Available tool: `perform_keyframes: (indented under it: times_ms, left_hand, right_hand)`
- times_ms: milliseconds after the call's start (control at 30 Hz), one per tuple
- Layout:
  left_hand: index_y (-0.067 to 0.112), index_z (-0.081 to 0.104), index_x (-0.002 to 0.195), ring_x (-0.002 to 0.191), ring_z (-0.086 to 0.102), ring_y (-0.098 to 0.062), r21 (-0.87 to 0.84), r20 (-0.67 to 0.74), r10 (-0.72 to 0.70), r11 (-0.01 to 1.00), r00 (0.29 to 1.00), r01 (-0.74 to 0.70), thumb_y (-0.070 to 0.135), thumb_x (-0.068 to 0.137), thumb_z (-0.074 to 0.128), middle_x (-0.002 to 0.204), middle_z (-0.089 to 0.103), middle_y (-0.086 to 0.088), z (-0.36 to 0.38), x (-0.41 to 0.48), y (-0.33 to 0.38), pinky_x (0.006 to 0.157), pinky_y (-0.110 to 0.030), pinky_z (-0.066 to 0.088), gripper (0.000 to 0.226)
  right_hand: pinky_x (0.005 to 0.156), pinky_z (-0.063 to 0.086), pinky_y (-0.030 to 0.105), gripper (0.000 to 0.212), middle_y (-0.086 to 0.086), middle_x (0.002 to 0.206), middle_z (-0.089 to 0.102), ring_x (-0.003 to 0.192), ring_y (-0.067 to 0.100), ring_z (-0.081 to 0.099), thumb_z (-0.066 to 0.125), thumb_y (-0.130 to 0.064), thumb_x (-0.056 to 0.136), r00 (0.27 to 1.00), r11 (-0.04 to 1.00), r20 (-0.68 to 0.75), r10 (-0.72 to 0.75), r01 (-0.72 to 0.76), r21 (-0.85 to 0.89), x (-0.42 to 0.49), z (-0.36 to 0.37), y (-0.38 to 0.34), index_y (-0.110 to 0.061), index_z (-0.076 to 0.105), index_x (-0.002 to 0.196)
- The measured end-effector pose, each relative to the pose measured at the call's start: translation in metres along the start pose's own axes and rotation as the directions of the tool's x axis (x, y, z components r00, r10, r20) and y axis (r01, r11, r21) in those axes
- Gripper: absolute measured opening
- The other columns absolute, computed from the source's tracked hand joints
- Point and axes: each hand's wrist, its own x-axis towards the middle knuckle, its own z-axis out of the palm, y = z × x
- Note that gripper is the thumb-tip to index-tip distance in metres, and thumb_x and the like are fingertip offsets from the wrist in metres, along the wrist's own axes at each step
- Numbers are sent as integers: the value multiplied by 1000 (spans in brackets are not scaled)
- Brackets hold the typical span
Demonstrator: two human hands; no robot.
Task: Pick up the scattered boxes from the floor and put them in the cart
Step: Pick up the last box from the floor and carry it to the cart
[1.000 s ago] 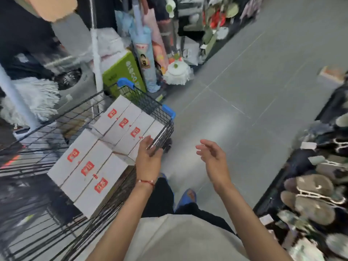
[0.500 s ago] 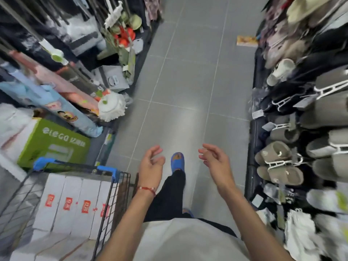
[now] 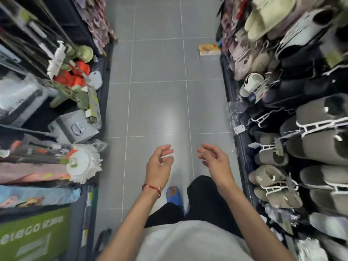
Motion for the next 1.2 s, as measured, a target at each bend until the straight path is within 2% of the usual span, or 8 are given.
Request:
perform_keyframes:
  times_ms: [100, 333, 433, 600, 700, 1000, 1067, 1200]
  left_hand:
    - [25, 63, 115, 102, 65, -9, -3, 18, -16, 1000, 1000, 16, 0, 94, 59, 111, 72, 7, 8, 54, 29, 89, -17, 47, 33]
    - [32, 64, 106, 102, 65, -10, -65, 10, -58, 996, 998, 58, 0, 95, 57, 110, 71, 11, 56, 193, 108, 83, -22, 47, 35]
    - [28, 65, 109, 102, 65, -10, -89, 11, -65, 994, 998, 65, 0, 95, 56, 110, 71, 9, 86, 247, 158, 83, -22, 47, 32]
    - [25, 65, 115, 101, 65, -7, -60, 25, -2, 998, 1000, 4, 2, 96, 57, 114, 72, 7, 127, 324, 228, 85, -22, 50, 31]
    - [22, 65, 117, 102, 65, -5, -43, 34, -2, 999, 999, 3, 0, 95, 56, 113, 72, 6, 140, 362, 255, 91, -24, 50, 32]
    - [18, 66, 118, 106, 65, -8, -47, 30, -41, 998, 999, 42, 0, 96, 55, 115, 71, 3, 160, 518, 315, 91, -22, 49, 30]
    - [20, 66, 116, 108, 65, -11, -56, 37, -57, 997, 998, 59, 0, 96, 55, 115, 72, 4, 165, 561, 333, 88, -19, 49, 31]
    - [23, 65, 112, 106, 65, -13, -38, 73, -84, 995, 994, 87, -1, 96, 54, 116, 72, 1, 175, 643, 382, 67, -6, 48, 30]
  right_hand:
    - [95, 53, 30, 20, 0, 112, 76, 98, 13, 71, 58, -13, 102, 999, 999, -28, 27, -26, 34, 47, 2, -28, -26, 69, 112]
    - [100, 53, 34, 19, 4, 111, 75, 100, 15, 72, 62, -13, 100, 998, 996, -13, 63, -62, 64, 191, 2, -103, -21, 70, 115]
    - [93, 51, 28, 21, 4, 115, 74, 98, 13, 69, 62, -14, 100, 997, 996, 13, 72, -73, 58, 249, -7, -154, -18, 69, 119]
    - [92, 51, 26, 24, 2, 117, 73, 100, 11, 68, 62, -18, 100, 998, 999, 52, 46, -46, 8, 338, -21, -232, -19, 68, 123]
    - [91, 52, 27, 25, -2, 116, 72, 102, 11, 68, 61, -18, 100, 997, 998, 43, 59, -60, 32, 382, -23, -267, -20, 67, 125]
    - [86, 50, 28, 21, 0, 117, 73, 100, 13, 68, 64, -19, 100, 995, 994, 8, 103, -103, 26, 531, -5, -338, -21, 68, 121]
    - [89, 52, 29, 22, 1, 116, 73, 101, 14, 69, 64, -19, 99, 995, 995, -6, 103, -103, 14, 568, 2, -362, -21, 68, 121]
    - [99, 52, 35, 21, -4, 106, 72, 107, 18, 68, 63, -19, 99, 991, 993, -69, 116, -117, -2, 637, 12, -418, -24, 68, 119]
